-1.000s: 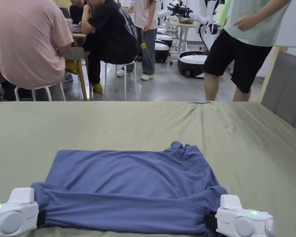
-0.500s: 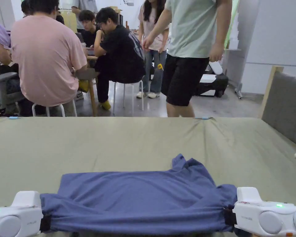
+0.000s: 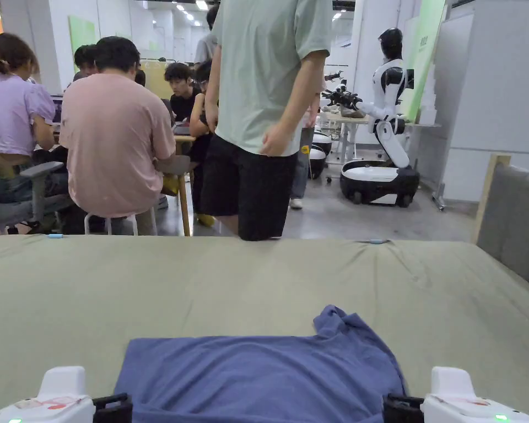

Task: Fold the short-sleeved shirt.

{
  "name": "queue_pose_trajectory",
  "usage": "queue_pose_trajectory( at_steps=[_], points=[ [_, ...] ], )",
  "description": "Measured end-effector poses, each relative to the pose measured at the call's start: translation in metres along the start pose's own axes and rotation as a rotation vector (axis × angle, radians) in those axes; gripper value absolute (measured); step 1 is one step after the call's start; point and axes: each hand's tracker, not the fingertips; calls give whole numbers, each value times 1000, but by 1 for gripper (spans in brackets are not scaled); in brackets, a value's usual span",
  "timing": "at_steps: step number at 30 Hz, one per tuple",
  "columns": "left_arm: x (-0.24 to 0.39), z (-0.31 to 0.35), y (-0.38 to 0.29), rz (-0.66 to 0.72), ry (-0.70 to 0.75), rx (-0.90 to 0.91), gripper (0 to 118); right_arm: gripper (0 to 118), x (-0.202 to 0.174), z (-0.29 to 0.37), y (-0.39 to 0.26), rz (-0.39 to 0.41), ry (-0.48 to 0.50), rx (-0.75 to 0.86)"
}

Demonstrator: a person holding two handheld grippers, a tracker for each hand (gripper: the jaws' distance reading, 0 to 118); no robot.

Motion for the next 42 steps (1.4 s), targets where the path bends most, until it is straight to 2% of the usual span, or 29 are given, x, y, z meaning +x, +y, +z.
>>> queue_pose_trajectory(
  at_steps=[3,4,5,6,7,8,9,10,17,26,27,28,29,30,31,34,36,37,38,39,40,42],
  points=[
    [32,12,30,-62,-28,84,111,118,-43,13,35,78,28,73],
    [43,15,38,-78,-41,111,104,118,-59,16,42,96,45,99],
    [54,17,44,-95,-56,135,85,111,-69,14,50,97,53,130],
    [62,18,48,-109,-71,153,63,98,-80,14,54,95,76,140],
    [72,20,51,-112,-71,151,33,76,-89,13,56,85,87,135],
    [78,17,53,-114,-70,144,1,31,-96,11,57,73,95,133],
    [81,14,53,-118,-71,141,0,5,-92,2,58,68,92,129],
    [84,10,52,-119,-69,138,0,0,-96,-3,57,71,82,127],
    [62,-42,45,-78,-62,19,0,0,-78,-48,51,100,70,76],
    [3,-182,76,-19,56,-203,0,0,-54,-130,50,116,57,-9],
    [3,-195,81,-25,66,-212,10,0,-52,-140,52,118,58,-18],
    [1,-210,84,-29,87,-220,33,0,-51,-149,53,120,59,-26],
    [-1,-230,87,-34,90,-232,78,0,-46,-156,54,123,58,-33],
    [-2,-248,89,-40,109,-265,104,0,-45,-165,56,128,56,-38],
    [-2,-264,91,-57,128,-279,116,0,-44,-173,58,135,53,-45],
    [7,-303,97,-113,154,-275,107,0,-37,-191,65,141,52,-64],
    [11,-327,96,-108,153,-314,106,0,-31,-200,70,144,52,-73],
    [13,-336,94,-113,157,-335,99,0,-26,-203,72,140,51,-77],
    [16,-346,90,-141,158,-379,83,0,-19,-205,76,134,44,-78],
    [17,-352,85,-172,143,-430,75,0,-11,-208,79,134,30,-78],
    [17,-352,84,-139,68,-436,69,0,0,-213,84,140,2,-78],
    [18,-340,92,-96,88,-421,55,0,24,-221,93,118,-39,-98]
  ],
)
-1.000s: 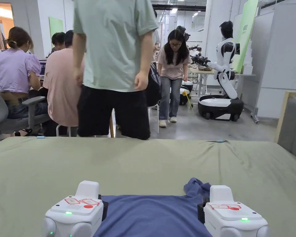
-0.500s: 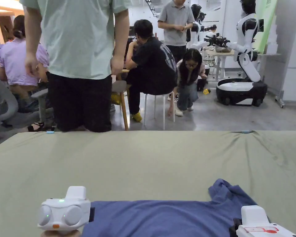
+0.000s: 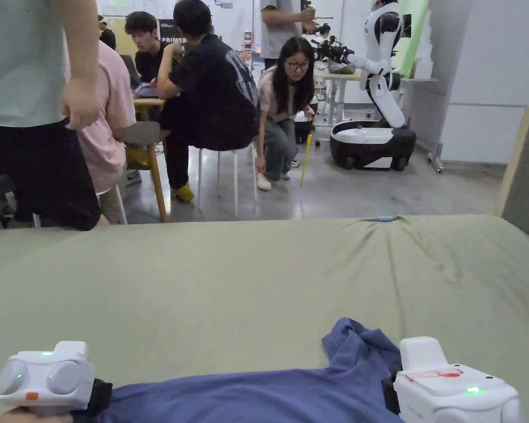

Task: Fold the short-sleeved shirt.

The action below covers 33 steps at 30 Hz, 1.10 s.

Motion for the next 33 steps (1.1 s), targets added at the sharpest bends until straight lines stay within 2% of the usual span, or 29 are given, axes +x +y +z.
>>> queue_pose_trajectory(
  at_steps=[1,2,3,4,5,6,7,8,9,10,13,15,16,17,18,22,24,27,33],
  points=[
    [9,21,-4,-23,-58,4,47,0,15,-9,3,-28,-12,-26],
    [14,29,-7,-53,-46,10,8,0,27,-17,6,-34,-10,-38],
    [19,38,-9,-87,7,40,1,2,38,-22,9,-32,-7,-25],
    [22,47,-10,-113,7,75,1,10,48,-30,11,-35,-22,-10],
    [21,52,-8,-108,-11,101,1,41,56,-39,13,-36,-43,6],
    [21,61,-7,-89,-27,121,1,78,63,-50,15,-45,-38,-2],
    [21,70,-6,-84,-35,133,1,109,69,-60,15,-69,-25,-55],
    [21,76,-5,-83,-33,139,1,118,72,-70,14,-82,-1,-100],
    [17,75,-1,-86,-32,142,1,116,73,-79,12,-85,25,-77],
    [18,78,-1,-89,-29,144,1,107,72,-89,8,-79,14,-76],
    [17,78,0,-82,-29,140,1,95,66,-114,-3,-23,55,-160],
    [20,80,-3,-89,-20,134,1,49,65,-124,-9,-22,68,-201],
    [21,81,-4,-95,-16,135,1,41,67,-119,-10,-31,54,-178],
    [17,75,-3,-98,-15,132,1,3,72,-111,-8,-52,61,-145],
    [17,77,-4,-101,-16,132,1,2,77,-103,-7,-96,99,-136],
    [10,92,-10,-81,-14,161,1,2,81,-56,1,-83,91,-82],
    [7,113,-16,-65,-17,196,1,2,73,-25,8,-48,69,-36],
    [3,154,-37,-59,-25,227,1,2,66,33,13,-50,63,20],
    [-16,216,-103,-23,-61,254,1,2,47,132,-20,5,22,63]
  ],
)
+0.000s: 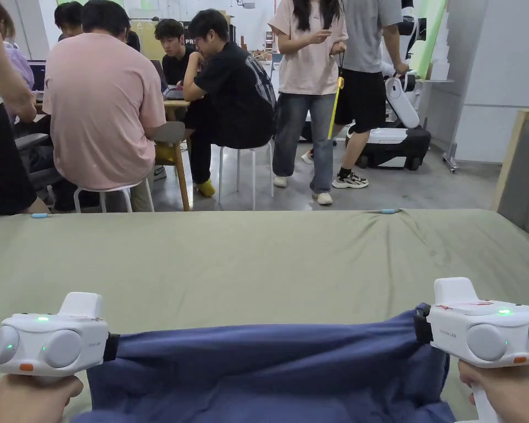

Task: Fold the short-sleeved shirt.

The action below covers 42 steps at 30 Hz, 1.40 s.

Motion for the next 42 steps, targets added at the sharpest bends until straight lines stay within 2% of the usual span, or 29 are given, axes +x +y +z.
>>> queue_pose_trajectory(
  at_steps=[6,13,14,15,16,17,18,19,20,22,24,28,29,30,31,32,35,37,42],
  points=[
    [-10,41,-75,22,-19,-42,1,2,-26,54,-67,-3,10,-33],
    [-14,42,-144,83,-40,-127,2,2,-63,56,-150,-7,22,-160],
    [-14,43,-147,88,-48,-120,9,3,-61,56,-152,-13,30,-158],
    [-13,47,-148,86,-57,-103,25,8,-65,62,-150,-23,68,-101],
    [-16,46,-147,81,-52,-83,53,24,-72,69,-144,-18,59,-66],
    [-15,52,-143,72,-45,-37,91,62,-81,76,-136,-12,40,-38],
    [-10,58,-138,64,-36,11,109,92,-83,85,-123,-9,35,14],
    [-3,66,-132,53,-34,59,115,115,-94,90,-111,-2,38,45],
    [6,74,-124,44,-40,109,113,118,-108,93,-99,9,36,65],
    [32,87,-105,19,-66,188,113,117,-130,99,-70,28,49,145],
    [61,98,-91,-7,-72,253,112,117,-162,101,-50,39,65,158],
    [109,114,-76,-70,-48,377,101,113,-204,98,-34,22,83,182],
    [114,115,-76,-84,-39,390,84,96,-210,98,-33,9,98,175],
    [117,115,-77,-88,-23,397,65,69,-206,95,-35,-6,96,186],
    [119,115,-79,-91,-12,402,35,28,-210,93,-36,-6,66,198],
    [119,115,-80,-85,-2,407,0,0,-212,92,-37,-5,24,210],
    [112,115,-84,-67,-4,416,0,0,-203,91,-39,-19,57,222],
    [109,114,-86,-71,-2,411,0,0,-201,87,-37,1,43,228],
    [97,105,-89,-34,-8,375,0,0,-198,87,-40,-13,46,229]
  ],
)
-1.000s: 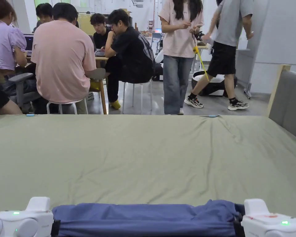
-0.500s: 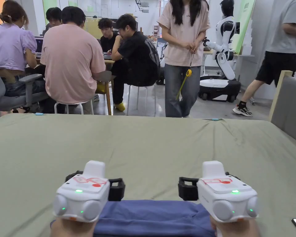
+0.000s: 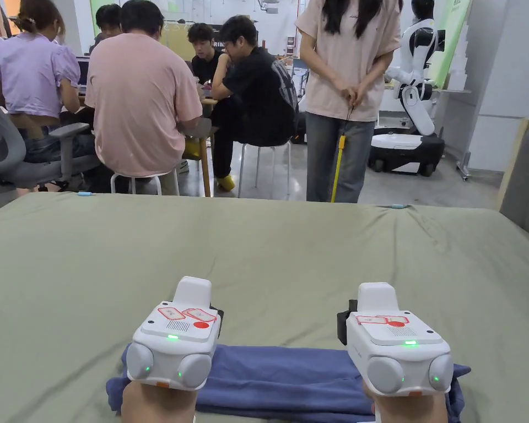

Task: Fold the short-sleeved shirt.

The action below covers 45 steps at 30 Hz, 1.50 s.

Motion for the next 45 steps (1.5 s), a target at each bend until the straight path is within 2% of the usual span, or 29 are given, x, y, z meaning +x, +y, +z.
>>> queue_pose_trajectory(
  at_steps=[3,6,7,8,9,10,11,12,14,17,20,21,23,25,26,27,28,29,30,33,35,37,41,45],
  points=[
    [-21,-6,-10,71,-8,-61,0,0,-1,-3,1,19,9,-2],
    [-63,-19,-31,220,3,-135,0,0,-10,-2,-1,36,14,-3],
    [-81,-23,-39,289,7,-162,14,0,-12,-4,-1,41,16,-7],
    [-97,-26,-47,336,6,-179,53,0,-16,-2,-3,46,15,-8],
    [-115,-30,-55,390,-19,-211,88,0,-19,-4,-3,50,15,-12],
    [-131,-33,-64,441,-47,-250,115,0,-22,-6,-3,52,18,-17],
    [-144,-36,-72,489,-72,-283,116,0,-24,-9,-3,53,22,-22],
    [-159,-38,-82,550,-109,-283,112,0,-26,-11,-5,56,22,-26],
    [-183,-44,-96,646,-151,-308,115,0,-30,-14,-6,58,24,-33],
    [-214,-64,-128,938,-273,-369,118,0,-35,-18,-6,67,21,-39],
    [-218,-90,-166,1278,-475,-443,118,0,-35,-20,-4,60,18,-42],
    [-211,-96,-174,1339,-546,-410,118,0,-35,-21,-4,62,13,-42],
    [-197,-104,-174,1354,-607,-340,118,0,-35,-22,-2,63,7,-43],
    [-180,-116,-170,1349,-639,-363,118,0,-34,-23,-3,62,3,-45],
    [-176,-120,-166,1332,-636,-372,107,0,-35,-24,-3,65,1,-48],
    [-172,-123,-164,1305,-595,-369,78,0,-36,-25,-3,72,-2,-51],
    [-170,-125,-162,1285,-538,-373,30,0,-37,-26,-4,76,-2,-55],
    [-168,-125,-160,1255,-445,-389,9,0,-38,-27,-4,78,-1,-59],
    [-171,-121,-159,1219,-368,-377,9,0,-39,-28,-5,81,2,-63],
    [-183,-112,-159,1247,-390,-346,8,0,-44,-30,-7,85,12,-72],
    [-199,-104,-154,1111,-271,-326,7,0,-48,-31,-7,86,19,-76],
    [-214,-97,-149,1066,-192,-301,7,0,-50,-33,-8,83,28,-80],
    [-212,-85,-116,681,-114,-329,7,0,-54,-32,-9,85,49,-80],
    [-144,-69,-56,278,-85,-258,7,0,-53,-31,-9,71,68,-80]
  ],
)
